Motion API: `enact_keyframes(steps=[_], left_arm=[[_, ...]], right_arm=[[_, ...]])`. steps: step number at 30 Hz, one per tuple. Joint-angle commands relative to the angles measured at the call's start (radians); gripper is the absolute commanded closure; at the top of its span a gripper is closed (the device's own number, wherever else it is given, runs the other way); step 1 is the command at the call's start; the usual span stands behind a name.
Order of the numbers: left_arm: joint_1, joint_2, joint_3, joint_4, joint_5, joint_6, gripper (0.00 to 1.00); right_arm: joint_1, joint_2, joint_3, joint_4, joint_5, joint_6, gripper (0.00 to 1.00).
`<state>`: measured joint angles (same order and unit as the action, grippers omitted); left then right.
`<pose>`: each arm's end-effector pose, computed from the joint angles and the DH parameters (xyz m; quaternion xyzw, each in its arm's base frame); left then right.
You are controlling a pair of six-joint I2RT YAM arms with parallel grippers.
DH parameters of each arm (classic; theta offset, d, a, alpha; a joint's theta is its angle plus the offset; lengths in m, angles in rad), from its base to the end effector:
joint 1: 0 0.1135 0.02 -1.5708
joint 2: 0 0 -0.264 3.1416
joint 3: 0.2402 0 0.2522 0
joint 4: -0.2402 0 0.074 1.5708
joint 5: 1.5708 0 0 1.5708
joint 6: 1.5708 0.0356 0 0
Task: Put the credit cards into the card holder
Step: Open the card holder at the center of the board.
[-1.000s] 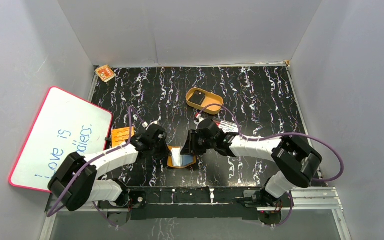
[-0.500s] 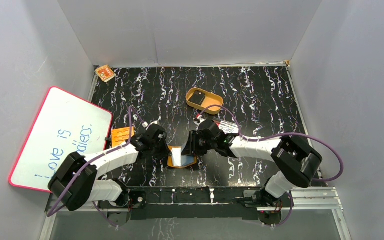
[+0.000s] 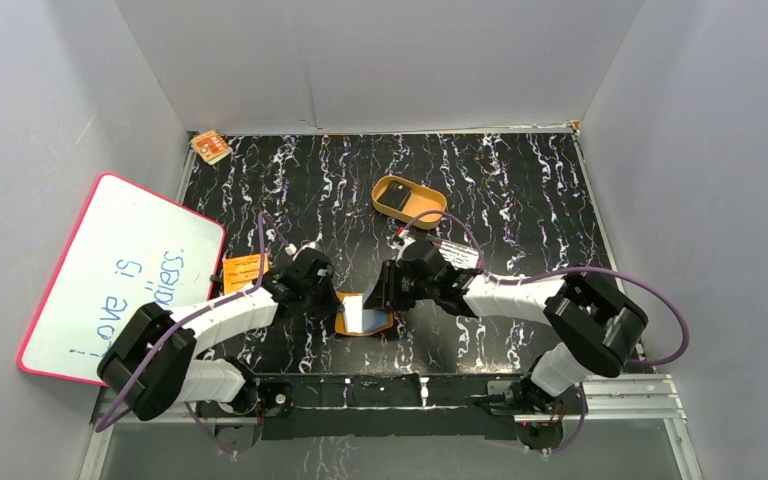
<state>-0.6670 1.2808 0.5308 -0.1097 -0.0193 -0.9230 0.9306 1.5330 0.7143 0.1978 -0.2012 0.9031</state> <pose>0.1860 -0.1456 0.1604 -0.1230 0.9293 -0.2422 0.2502 0.1793 0.2527 0.1761 -0.0581 0.8841 0.4154 0.2059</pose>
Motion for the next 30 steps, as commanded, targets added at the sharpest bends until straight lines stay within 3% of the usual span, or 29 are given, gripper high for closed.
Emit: enact_keyframes(steps=[1, 15, 25, 30], left_arm=[[-0.004, 0.01, -0.02, -0.032, -0.019, 0.017, 1.0], [-0.004, 0.009, -0.021, -0.033, -0.021, 0.018, 1.0], [-0.004, 0.014, -0.02, -0.028, -0.019, 0.017, 1.0], [-0.004, 0.015, -0.02, -0.027, -0.018, 0.019, 1.0]], right_arm=[[-0.041, -0.058, -0.088, 0.177, -0.059, 0.073, 0.61], [-0.084, -0.084, -0.216, 0.4, -0.106, 0.191, 0.63], [-0.089, -0.072, -0.228, 0.43, -0.121, 0.206, 0.83], [-0.089, -0.066, -0.223, 0.433, -0.126, 0.207, 0.87]])
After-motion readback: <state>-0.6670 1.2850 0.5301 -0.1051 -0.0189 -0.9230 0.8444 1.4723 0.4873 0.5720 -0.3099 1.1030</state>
